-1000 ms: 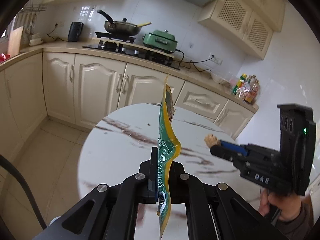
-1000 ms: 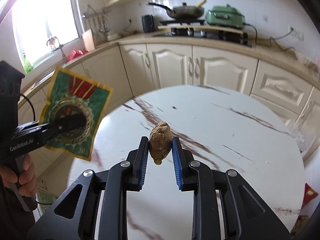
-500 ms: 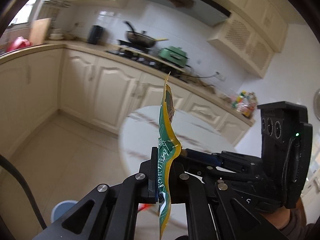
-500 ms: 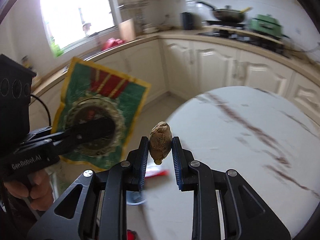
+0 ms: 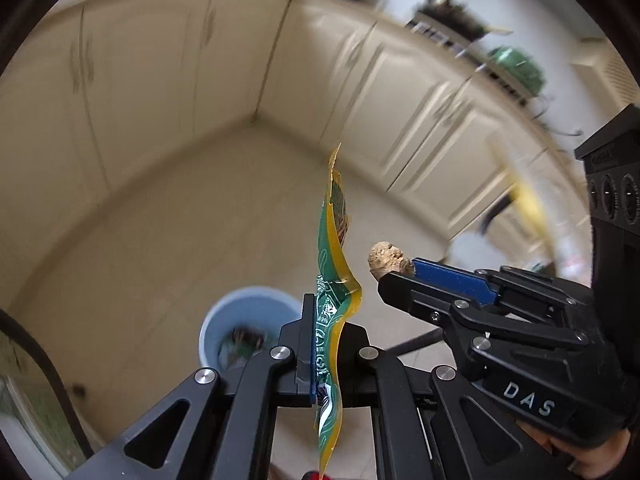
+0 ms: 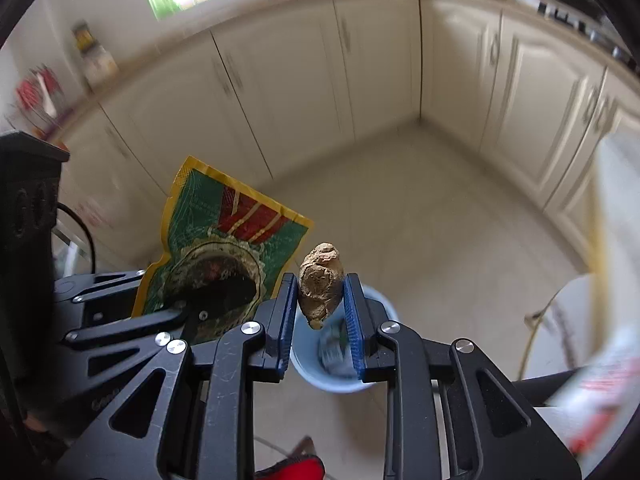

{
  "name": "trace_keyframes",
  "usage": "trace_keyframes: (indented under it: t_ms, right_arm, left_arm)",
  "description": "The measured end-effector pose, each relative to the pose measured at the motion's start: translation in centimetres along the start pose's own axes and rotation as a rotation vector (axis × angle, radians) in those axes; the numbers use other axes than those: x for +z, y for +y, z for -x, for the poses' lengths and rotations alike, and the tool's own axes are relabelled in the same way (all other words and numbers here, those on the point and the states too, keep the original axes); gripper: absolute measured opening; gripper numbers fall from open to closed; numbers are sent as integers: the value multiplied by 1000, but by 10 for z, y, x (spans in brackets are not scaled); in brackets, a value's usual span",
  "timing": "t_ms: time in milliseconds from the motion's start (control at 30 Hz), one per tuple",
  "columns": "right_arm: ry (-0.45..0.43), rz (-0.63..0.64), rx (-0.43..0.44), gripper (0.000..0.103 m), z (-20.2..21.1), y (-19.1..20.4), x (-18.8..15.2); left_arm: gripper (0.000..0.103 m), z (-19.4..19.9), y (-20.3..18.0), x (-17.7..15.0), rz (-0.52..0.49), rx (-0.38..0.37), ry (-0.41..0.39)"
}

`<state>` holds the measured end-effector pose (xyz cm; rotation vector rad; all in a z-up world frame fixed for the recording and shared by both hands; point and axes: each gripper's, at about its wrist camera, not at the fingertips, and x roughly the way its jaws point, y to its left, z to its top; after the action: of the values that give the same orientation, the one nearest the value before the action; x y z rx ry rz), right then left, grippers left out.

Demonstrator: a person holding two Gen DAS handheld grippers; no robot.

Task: Collect trash
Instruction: 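Carry the packet and ginger over the blue bin and open both tools, then move the open right tool to the red-white wrapper on the table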

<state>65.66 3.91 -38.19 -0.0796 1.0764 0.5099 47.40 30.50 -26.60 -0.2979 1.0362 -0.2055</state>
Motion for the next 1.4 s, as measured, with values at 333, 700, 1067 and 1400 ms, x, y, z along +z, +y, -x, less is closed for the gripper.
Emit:
trace_keyframes:
  t_ms: [333, 700, 1067, 1400]
  right_arm:
    - [223, -127, 12, 25, -149, -49, -40]
    - [234, -181, -6, 40, -185, -78, -49]
    - [88, -90, -50, 60, -111, -27, -28]
    - [-210, 66, -93, 73, 49, 57, -25]
  left_arm:
    - [1, -111, 76, -4, 101, 36, 255]
    - [41, -144, 88, 46, 164, 123, 291]
    - [53, -31, 92, 79, 230, 362, 45]
    - [70, 95, 84, 79, 191, 472, -235]
